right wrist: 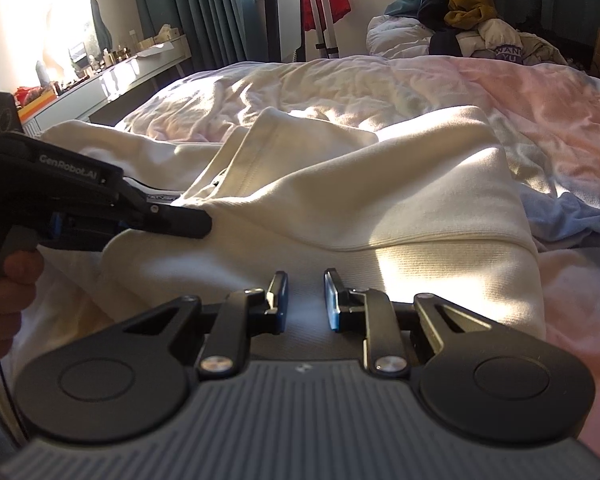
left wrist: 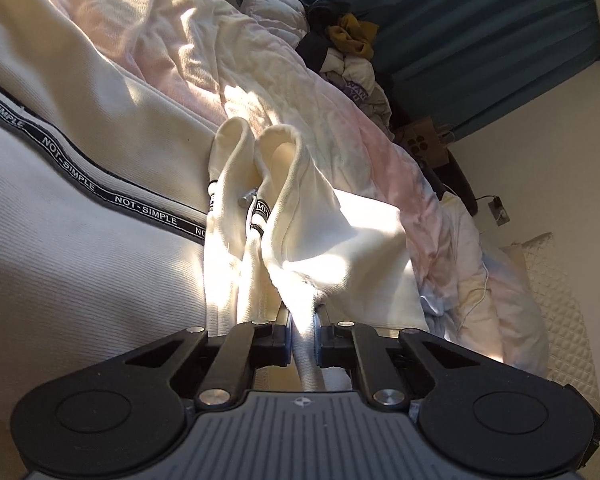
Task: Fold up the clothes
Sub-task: 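Fold the held leg edge over the pants with the left gripper, then release the leg with the left gripper and move to the waistband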
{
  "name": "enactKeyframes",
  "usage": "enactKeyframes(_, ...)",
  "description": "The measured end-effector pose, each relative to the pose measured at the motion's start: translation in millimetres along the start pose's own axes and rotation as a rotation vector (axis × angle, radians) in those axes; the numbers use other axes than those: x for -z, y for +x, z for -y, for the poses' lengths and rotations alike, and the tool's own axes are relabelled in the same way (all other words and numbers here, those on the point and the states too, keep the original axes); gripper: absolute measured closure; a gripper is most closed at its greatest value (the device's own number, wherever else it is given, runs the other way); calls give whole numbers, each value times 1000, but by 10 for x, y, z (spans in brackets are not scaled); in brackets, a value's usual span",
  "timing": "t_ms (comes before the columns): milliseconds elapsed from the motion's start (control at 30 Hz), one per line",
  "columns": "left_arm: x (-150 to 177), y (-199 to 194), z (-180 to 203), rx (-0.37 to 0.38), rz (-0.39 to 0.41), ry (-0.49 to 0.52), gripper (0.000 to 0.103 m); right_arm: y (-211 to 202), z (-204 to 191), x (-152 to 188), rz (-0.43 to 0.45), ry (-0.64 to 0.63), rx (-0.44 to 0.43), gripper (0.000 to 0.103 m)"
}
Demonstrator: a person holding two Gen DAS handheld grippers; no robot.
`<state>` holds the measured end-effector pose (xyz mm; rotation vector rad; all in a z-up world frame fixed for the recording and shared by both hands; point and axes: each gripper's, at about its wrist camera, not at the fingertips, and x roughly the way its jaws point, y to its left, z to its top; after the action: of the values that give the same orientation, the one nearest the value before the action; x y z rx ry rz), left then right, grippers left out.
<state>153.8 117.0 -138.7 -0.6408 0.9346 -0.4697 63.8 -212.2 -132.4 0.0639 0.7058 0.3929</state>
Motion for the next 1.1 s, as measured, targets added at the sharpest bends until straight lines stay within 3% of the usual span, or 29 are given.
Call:
enactKeyframes(133,31,-73,116,-86,18,48,92,-99,-121,-8,57,-22,-7,79)
enactKeyframes(267,60,16,12,-98,-16,30,92,67,-107,59,7,-17,1,79)
enactKeyframes(400,63,-45,49,-107,12,32,86,127,-78,76,10,-22,-7,80)
enactKeyframes(467,86,-94,75,-119,32,33,80,129,-74,75,13,-23,-8,81)
enactKeyframes(567,136,-277,112,-107,73,4,58,117,-77,97,22,-36,-12,81)
enactKeyframes(600,152,-363,130,-133,101,1,40,113,-74,98,24,-40,-13,81)
enactKeyframes(633,169,-449,148,-159,129,-2,29,110,-75,98,25,-41,-14,81)
enactKeyframes(733,196,-707,113,-200,211,-13,27,106,-63,94,18,-31,-20,81)
enactKeyframes(833,160,-945,-46,-228,246,-111,27,108,-59,92,12,-27,-22,81)
enactKeyframes(933,137,-1294,-254,-288,351,-219,22,88,-51,104,7,-23,-24,81)
enactKeyframes(1100,153,-1825,-753,-321,464,-505,22,27,-50,119,-3,-18,-24,81)
